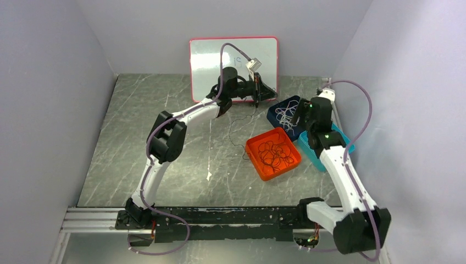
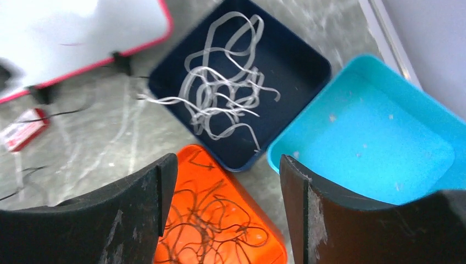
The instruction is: Untangle the cables
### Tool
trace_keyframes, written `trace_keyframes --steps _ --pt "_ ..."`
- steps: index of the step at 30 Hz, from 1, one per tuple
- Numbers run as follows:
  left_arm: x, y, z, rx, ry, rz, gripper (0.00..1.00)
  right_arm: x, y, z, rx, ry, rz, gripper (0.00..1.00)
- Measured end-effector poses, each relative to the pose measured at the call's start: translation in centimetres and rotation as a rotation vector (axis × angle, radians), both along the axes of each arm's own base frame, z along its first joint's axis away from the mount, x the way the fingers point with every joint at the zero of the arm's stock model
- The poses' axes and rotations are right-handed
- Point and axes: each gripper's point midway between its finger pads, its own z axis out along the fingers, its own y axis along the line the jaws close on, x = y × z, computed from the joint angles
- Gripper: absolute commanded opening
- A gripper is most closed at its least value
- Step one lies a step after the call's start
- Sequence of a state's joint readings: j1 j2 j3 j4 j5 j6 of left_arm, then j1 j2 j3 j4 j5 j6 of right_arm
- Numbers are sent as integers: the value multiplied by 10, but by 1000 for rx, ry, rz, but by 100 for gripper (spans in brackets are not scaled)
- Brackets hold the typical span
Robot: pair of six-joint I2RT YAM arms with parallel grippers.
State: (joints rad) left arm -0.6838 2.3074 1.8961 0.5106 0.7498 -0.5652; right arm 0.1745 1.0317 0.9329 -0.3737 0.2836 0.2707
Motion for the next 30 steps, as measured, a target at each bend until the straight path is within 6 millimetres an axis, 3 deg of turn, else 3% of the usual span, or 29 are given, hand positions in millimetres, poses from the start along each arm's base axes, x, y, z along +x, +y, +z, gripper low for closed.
trace_keyframes --steps 2,5,9,15,22,27,30 --pt "-1 0 3 -3 -4 -3 7 5 -19 -29 27 67 -60 72" --pt "-2 1 6 -6 -8 -8 7 15 -30 -61 72 130 -96 70" --pt "-5 1 8 -8 -5 -18 7 32 -42 -86 136 157 -128 64" --pt "-9 2 7 -4 4 -32 7 56 -45 -100 179 136 -99 58" --pt "-12 3 12 -9 3 -42 7 72 -32 -101 224 87 -18 49" --pt "-16 1 15 -12 0 -49 7 80 -29 -115 235 98 2 29" --pt "-16 1 15 -12 0 -50 7 81 -31 -125 235 119 -3 12"
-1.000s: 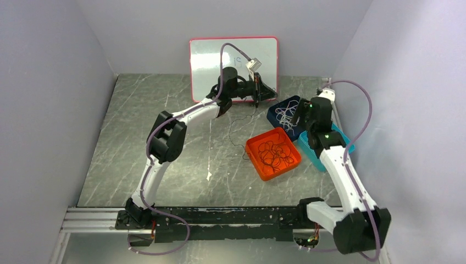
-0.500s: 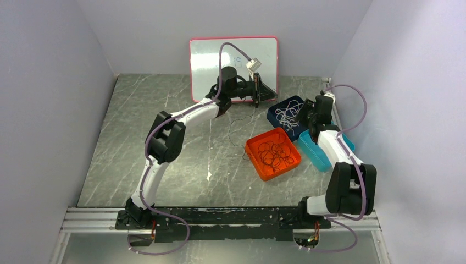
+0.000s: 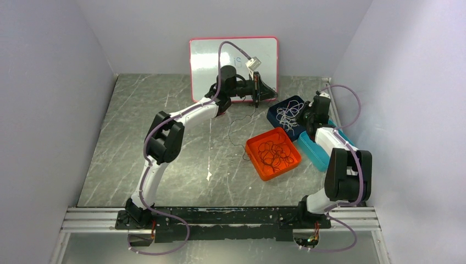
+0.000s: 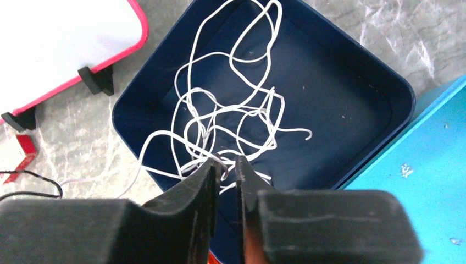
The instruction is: Untangle the cables
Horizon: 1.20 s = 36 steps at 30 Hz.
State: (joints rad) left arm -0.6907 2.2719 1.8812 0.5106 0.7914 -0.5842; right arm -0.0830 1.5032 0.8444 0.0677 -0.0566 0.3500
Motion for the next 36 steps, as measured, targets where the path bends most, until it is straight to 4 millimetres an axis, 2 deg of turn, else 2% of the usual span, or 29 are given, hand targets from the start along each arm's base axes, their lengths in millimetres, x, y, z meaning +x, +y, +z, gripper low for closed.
trace_keyframes --steps 1,2,6,11,14,16,19,21,24,28,33,36 --pt "0 0 1 0 -1 0 7 1 -1 -2 -1 2 -3 4" --pt "-1 0 1 1 1 0 7 1 -3 -2 -3 1 -6 0" --pt "-5 7 10 4 3 7 7 4 -11 -3 -23 -7 -31 0" --pt "-9 28 53 -15 -34 52 7 6 -22 0 -41 -21 -71 0" --pt "-5 54 93 -33 -93 126 7 6 -26 0 -48 -19 -88 0" --pt "0 81 122 -36 -139 202 7 6 -30 -2 -52 -15 -99 0" --pt "3 117 151 -24 -202 308 7 5 -35 -5 -57 -6 -117 0" --pt "4 139 161 -8 -231 376 7 4 -40 -7 -59 1 -128 0" --pt "-1 163 160 34 -244 451 7 4 -43 -10 -60 7 -137 0" --pt "-5 185 138 113 -221 522 7 4 -43 -14 -58 18 -136 1" --pt "-8 206 115 199 -195 569 7 6 -39 -13 -39 27 -115 36" --pt "-16 212 107 226 -186 574 7 6 -36 -11 -30 28 -102 45"
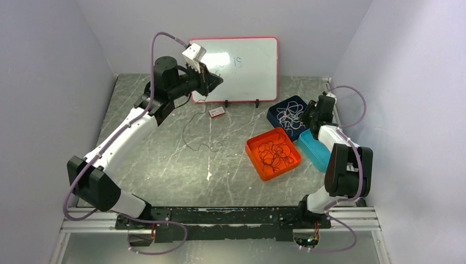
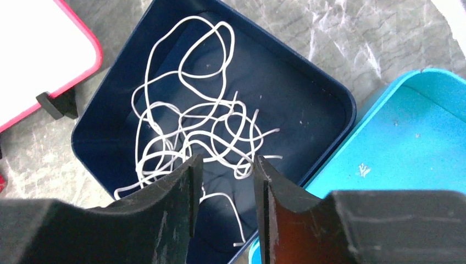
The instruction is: Untangle the cables
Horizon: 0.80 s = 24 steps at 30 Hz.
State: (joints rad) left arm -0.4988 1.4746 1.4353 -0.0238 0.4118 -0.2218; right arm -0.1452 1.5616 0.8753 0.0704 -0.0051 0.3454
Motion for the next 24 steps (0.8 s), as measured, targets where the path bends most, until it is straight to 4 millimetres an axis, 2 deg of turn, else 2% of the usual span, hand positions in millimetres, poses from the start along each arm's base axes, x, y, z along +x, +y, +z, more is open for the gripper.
trace_keyframes --steps 4,9,15,18,22,24 --pt "-8 6 -13 28 25 5 7 -8 5 4 15 19 14 52" --pt "-6 13 -33 91 59 37 7 -18 11 27 25 1 42 62" --pt "6 26 -69 227 116 100 7 -37 17 55 26 -25 61 64" --pt "12 33 -90 312 158 128 8 -43 19 77 23 -80 65 64" --pt "14 45 -111 451 203 185 17 -49 27 108 37 -168 91 65" --pt "8 53 -121 527 222 213 34 -50 33 114 50 -185 115 66"
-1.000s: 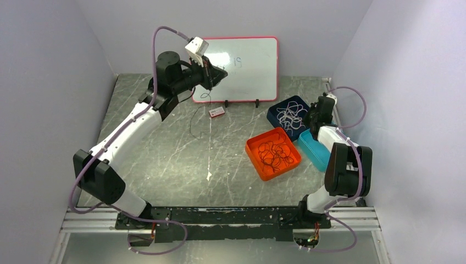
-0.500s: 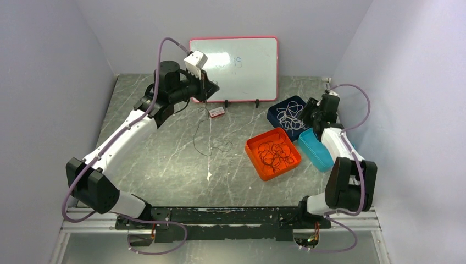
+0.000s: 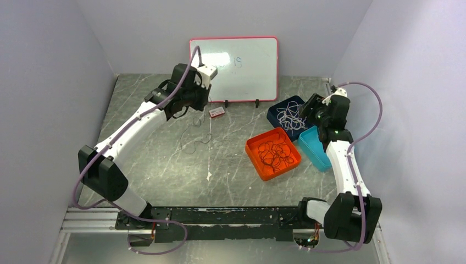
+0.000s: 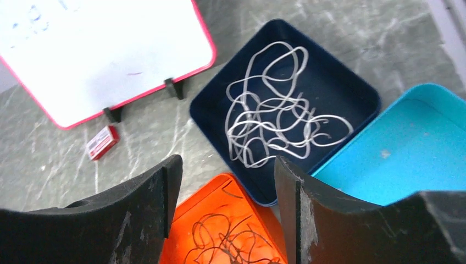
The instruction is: Untangle the cables
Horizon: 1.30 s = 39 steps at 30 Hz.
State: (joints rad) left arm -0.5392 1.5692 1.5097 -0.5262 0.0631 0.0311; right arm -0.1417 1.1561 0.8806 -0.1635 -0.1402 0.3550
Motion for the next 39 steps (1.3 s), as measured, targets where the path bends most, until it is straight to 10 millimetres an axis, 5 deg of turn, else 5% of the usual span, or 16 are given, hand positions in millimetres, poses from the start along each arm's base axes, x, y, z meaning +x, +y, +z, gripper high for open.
trace_keyframes --steps 3,4,11,16,26,33,39 --pt "-7 14 -11 97 20 35 93 -2 17 4 26 -12 67 68" --pt "-9 20 -14 125 26 48 99 -3 26 7 36 -18 99 68" --pt "-23 57 -19 248 37 156 100 -23 134 27 70 -79 405 68" --pt "-41 81 -12 239 20 222 99 -41 189 29 80 -94 563 69" --pt "-76 151 -1 20 -41 461 99 -60 311 -19 -59 21 872 76" --pt "-100 164 20 -106 -143 506 96 -51 398 -50 -164 68 987 79" --pt "-107 165 10 -134 -144 507 95 -42 426 -98 -242 166 952 76"
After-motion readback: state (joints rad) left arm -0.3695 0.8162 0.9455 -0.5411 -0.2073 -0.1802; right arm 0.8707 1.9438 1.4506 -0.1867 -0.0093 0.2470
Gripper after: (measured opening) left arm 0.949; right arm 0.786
